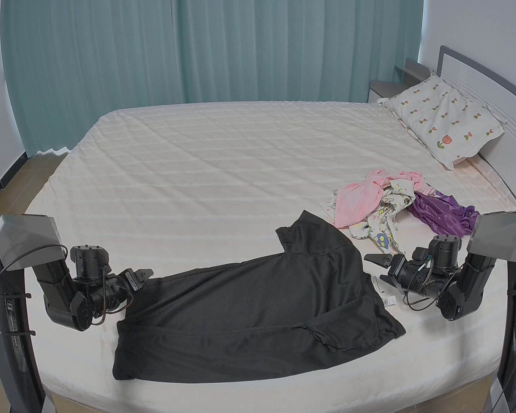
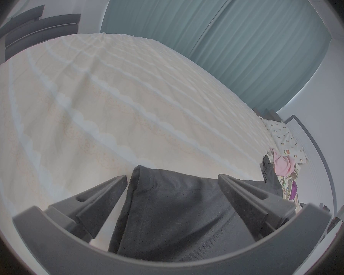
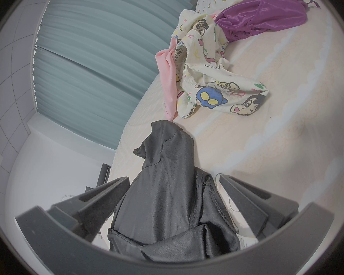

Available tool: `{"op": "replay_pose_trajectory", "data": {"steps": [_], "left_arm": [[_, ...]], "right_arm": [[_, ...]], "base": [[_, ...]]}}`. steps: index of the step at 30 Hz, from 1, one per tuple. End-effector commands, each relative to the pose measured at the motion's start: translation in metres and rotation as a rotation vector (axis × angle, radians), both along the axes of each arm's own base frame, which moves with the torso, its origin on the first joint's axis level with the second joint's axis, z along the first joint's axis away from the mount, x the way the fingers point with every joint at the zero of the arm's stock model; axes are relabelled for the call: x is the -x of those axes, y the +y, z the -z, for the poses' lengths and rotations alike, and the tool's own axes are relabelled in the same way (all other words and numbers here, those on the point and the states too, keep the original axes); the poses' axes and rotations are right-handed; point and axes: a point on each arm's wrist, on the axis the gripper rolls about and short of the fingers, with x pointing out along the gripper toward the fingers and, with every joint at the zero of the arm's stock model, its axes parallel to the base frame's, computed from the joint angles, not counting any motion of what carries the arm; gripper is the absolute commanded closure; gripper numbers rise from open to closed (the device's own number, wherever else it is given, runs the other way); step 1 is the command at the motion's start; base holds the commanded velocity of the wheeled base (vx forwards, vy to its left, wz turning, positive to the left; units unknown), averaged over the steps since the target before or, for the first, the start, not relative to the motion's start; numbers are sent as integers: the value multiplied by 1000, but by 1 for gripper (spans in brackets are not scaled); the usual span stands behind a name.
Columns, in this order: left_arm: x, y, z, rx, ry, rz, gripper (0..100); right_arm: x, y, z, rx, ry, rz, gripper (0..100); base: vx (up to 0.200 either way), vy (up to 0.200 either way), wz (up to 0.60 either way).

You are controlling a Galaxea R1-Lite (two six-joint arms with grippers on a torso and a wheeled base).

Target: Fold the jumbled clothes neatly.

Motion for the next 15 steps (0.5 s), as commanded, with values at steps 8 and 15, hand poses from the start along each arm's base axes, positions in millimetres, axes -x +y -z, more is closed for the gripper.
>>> {"op": "replay_pose_trajectory", "data": {"steps": [8,15], "left_arm": [[-8,0,9,0,10,-3,100],[-17,10,14,-26,-1,-69,100]], "right_arm": [[0,1,3,0,7,-2,0],[0,1,3,1,6,-4,0]], "base": [[0,0,0],[0,0,0]]}}
